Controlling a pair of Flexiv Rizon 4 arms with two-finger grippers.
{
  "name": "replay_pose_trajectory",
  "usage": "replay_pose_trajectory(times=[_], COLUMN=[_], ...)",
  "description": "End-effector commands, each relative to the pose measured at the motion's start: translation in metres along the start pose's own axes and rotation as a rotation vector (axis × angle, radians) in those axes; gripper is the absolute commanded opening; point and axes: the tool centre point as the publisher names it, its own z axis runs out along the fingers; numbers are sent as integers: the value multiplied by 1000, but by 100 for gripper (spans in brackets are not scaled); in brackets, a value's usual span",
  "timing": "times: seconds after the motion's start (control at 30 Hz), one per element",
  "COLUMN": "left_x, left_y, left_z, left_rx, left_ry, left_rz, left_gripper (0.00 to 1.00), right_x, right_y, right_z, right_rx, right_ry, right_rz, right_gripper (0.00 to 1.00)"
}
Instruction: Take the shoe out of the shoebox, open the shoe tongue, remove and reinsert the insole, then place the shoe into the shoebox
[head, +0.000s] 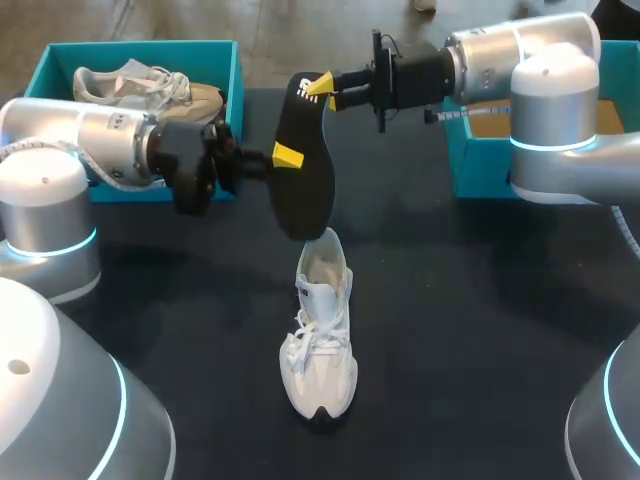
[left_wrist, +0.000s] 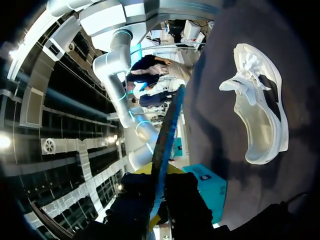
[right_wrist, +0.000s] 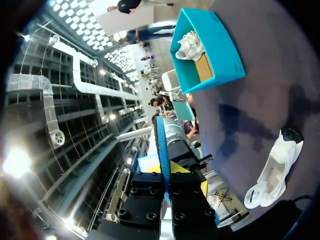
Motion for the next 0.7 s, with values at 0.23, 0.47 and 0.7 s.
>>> replay_pose_trajectory(times=[0.23,0.47,0.7], left_x=[1,0,-5], left_y=[0,0,0], left_z=[4,4,1], left_rx=[2,6,-5], left_ry=[0,5,6], left_rz=[16,34,61], left_gripper=[0,0,0], right_x=[1,1,-1], right_y=[-1,-3,-7], right_z=[1,0,-10], right_rx=[3,3,-6], right_ry=[2,8,7], right_rz=[-4,-4,-5], right_gripper=[5,100,100])
